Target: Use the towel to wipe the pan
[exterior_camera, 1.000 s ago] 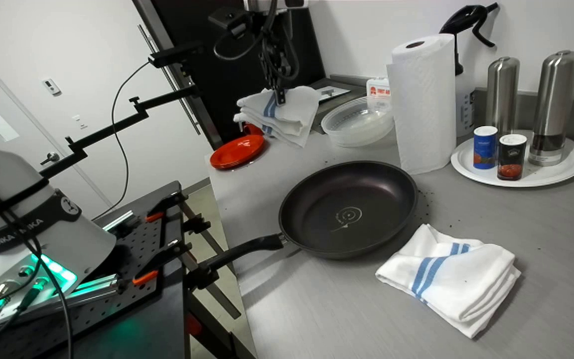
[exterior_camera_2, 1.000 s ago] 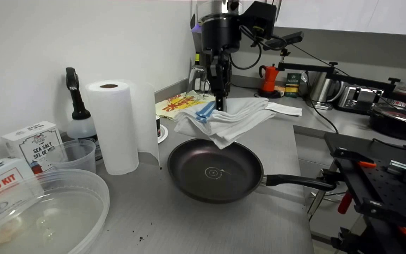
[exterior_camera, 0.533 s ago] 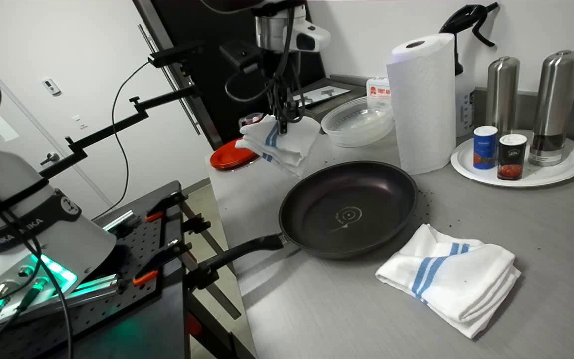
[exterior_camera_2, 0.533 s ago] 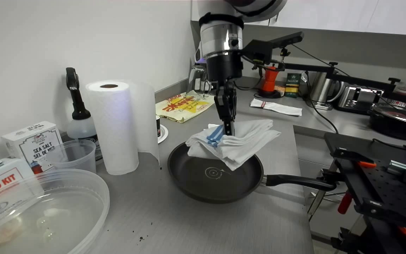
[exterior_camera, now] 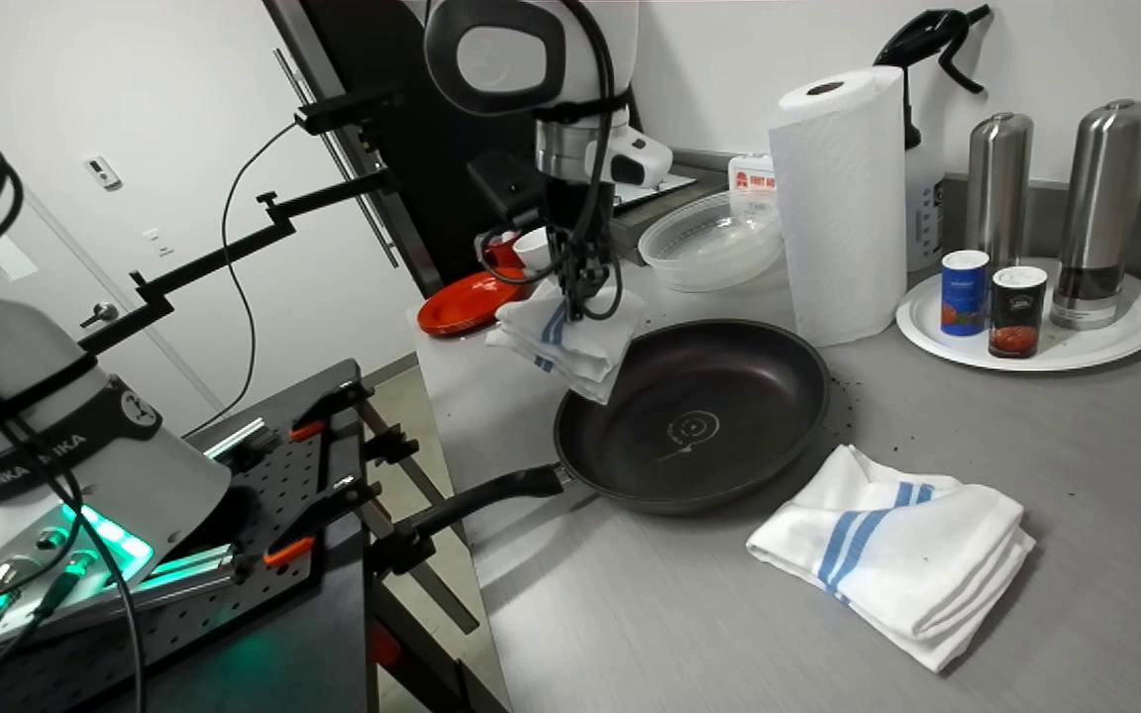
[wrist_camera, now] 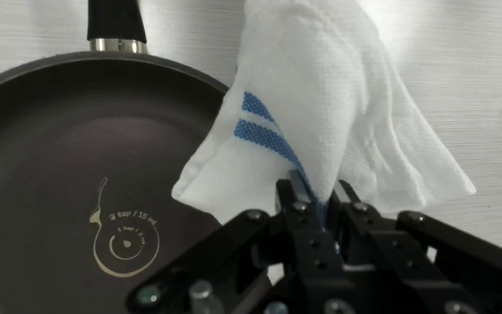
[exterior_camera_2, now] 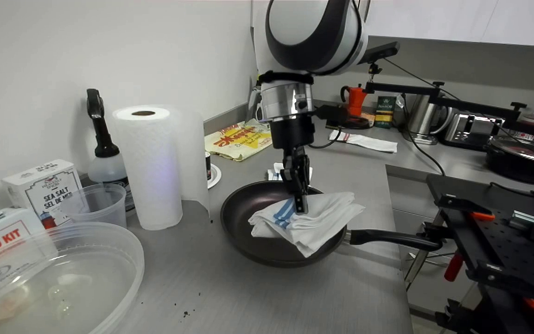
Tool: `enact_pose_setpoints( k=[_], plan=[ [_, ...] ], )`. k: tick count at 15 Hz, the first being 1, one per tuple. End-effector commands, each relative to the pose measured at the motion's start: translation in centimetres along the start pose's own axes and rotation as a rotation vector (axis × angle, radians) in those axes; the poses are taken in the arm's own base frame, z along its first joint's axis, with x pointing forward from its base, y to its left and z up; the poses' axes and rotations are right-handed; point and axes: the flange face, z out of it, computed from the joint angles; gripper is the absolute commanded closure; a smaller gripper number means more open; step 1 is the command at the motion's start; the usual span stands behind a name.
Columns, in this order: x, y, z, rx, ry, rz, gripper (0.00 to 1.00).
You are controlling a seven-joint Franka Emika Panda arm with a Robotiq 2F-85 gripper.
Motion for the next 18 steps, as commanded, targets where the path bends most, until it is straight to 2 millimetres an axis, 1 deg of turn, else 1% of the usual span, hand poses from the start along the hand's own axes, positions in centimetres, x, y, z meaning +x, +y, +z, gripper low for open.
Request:
enact_pose_setpoints(
  k=[1, 4, 9, 14, 18],
  plan=[
    [2.5, -0.4, 1.1, -0.024, 0.042, 0.004, 0.97],
    [3.8, -0.4, 2.2, -0.059, 0.085, 0.006, 0.97],
    [5.0, -0.7, 3.6, -0.089, 0.111, 0.011, 0.97],
    [5.3, -0.4, 3.8, -0.079, 0.099, 0.07, 0.97],
    [5.3, 0.0, 4.4, -0.095, 0.111, 0.104, 0.97]
  ],
)
